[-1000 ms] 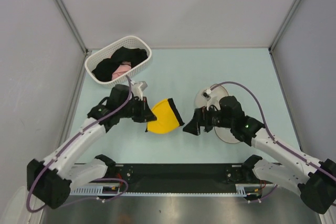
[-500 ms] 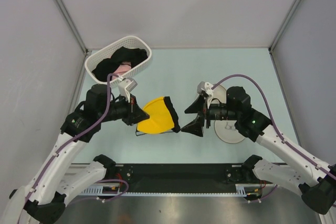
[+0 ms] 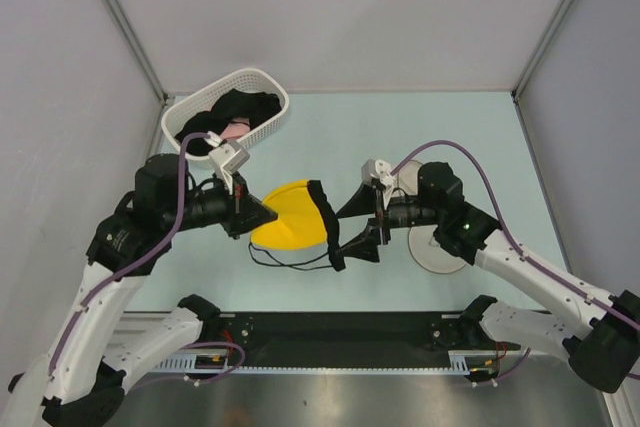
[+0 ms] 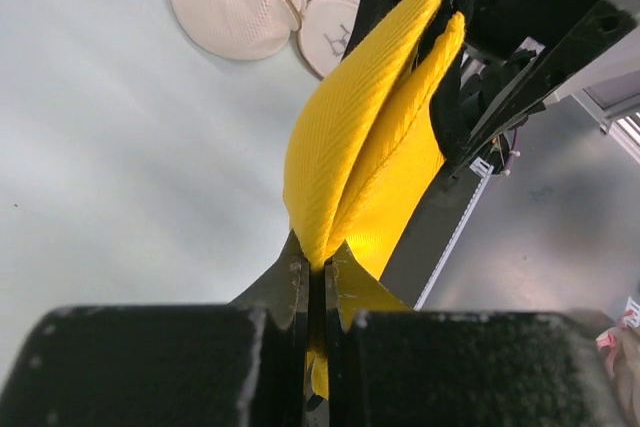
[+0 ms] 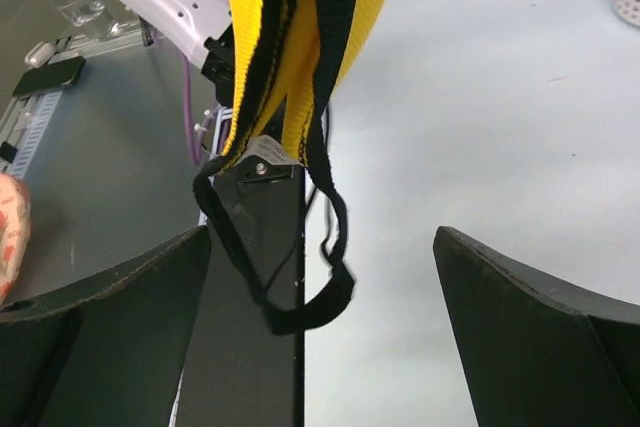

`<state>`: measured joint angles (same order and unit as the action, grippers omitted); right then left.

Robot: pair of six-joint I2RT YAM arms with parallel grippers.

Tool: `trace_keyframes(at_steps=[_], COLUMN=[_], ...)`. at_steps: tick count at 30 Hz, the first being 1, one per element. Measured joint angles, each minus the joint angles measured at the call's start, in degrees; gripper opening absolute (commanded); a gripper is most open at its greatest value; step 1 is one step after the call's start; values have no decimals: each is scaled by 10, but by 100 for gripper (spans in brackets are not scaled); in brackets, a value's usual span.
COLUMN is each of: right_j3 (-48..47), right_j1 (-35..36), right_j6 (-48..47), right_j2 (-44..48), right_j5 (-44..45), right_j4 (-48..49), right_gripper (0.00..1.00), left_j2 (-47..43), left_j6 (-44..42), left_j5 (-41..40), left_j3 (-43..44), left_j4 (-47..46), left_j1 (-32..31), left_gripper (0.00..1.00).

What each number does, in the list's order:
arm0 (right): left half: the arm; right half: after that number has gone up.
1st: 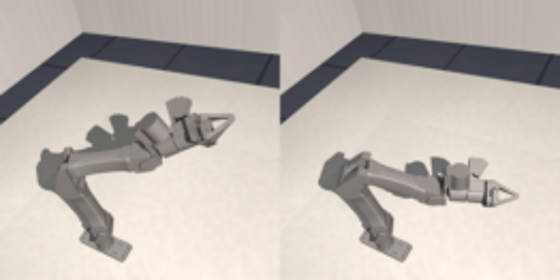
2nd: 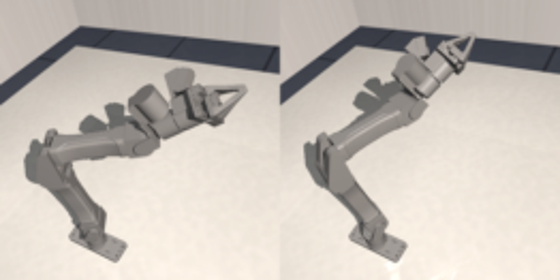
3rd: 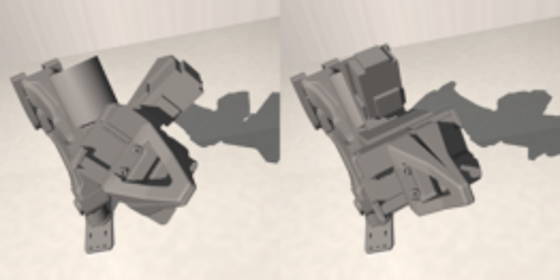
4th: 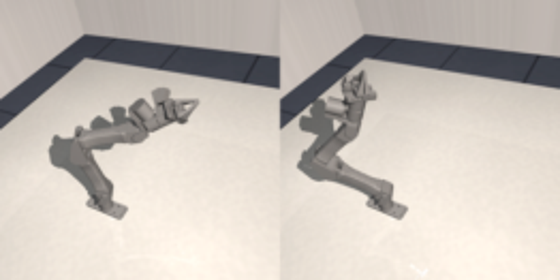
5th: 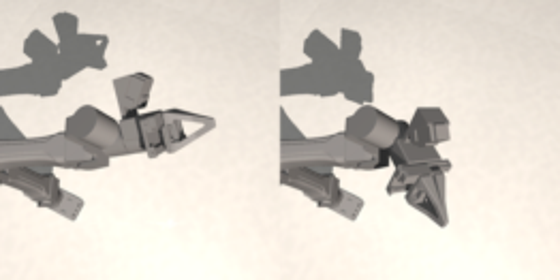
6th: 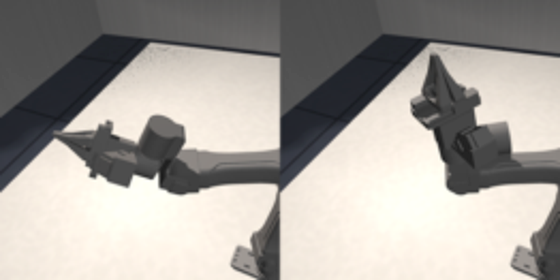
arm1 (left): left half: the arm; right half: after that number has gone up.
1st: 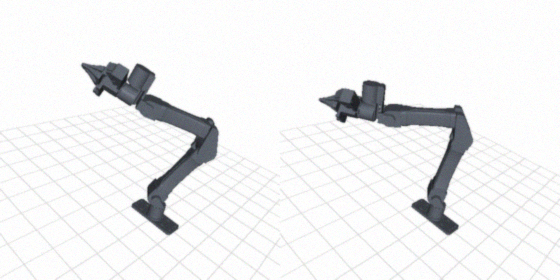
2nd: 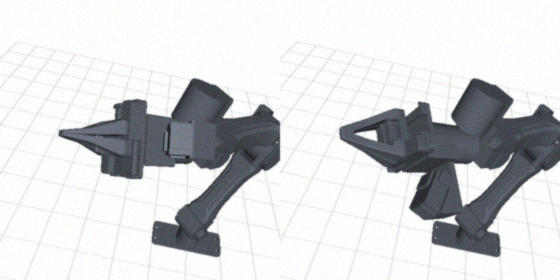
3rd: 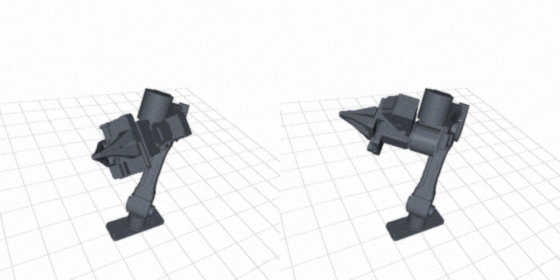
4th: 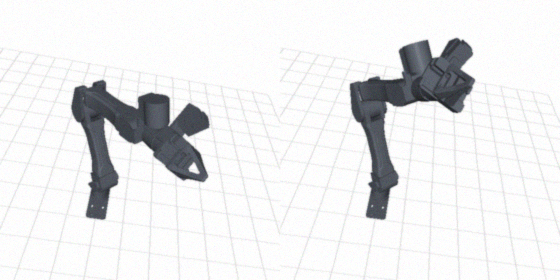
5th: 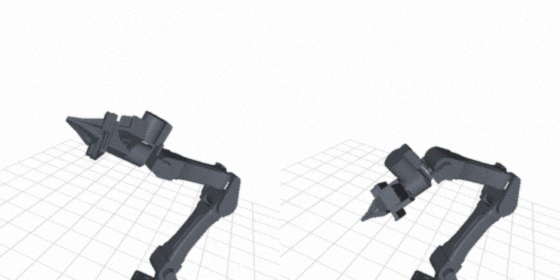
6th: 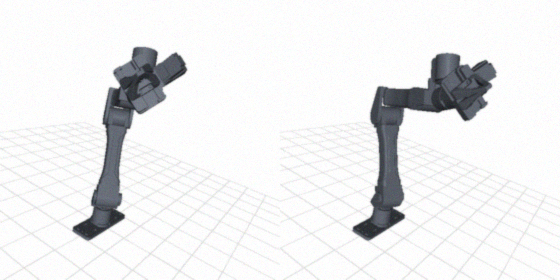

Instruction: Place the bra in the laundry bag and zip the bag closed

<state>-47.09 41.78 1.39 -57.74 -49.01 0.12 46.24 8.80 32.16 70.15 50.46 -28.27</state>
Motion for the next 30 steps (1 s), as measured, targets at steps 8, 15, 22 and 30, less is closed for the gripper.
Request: trace_keyframes(at_steps=[8, 15, 22, 30], right_j3=[-1, 24, 74, 107], right_j1=[36, 47, 57, 74], right_j6=[4, 46, 95, 135], right_j2=[-44, -59, -54, -26], right_j5=[-10, -15, -14, -12], right_j4=[38, 105, 151, 192], right_gripper=[100, 89, 75, 11], left_j2=[3, 6, 6, 15], left_j6=[-5, -9, -9, -13], left_j5=[0, -7, -16, -20], left_j3=[32, 65, 87, 93], left_j4=[11, 13, 13, 16], left_j1=[0, 0, 0, 0], left_gripper=[0, 0, 0, 0])
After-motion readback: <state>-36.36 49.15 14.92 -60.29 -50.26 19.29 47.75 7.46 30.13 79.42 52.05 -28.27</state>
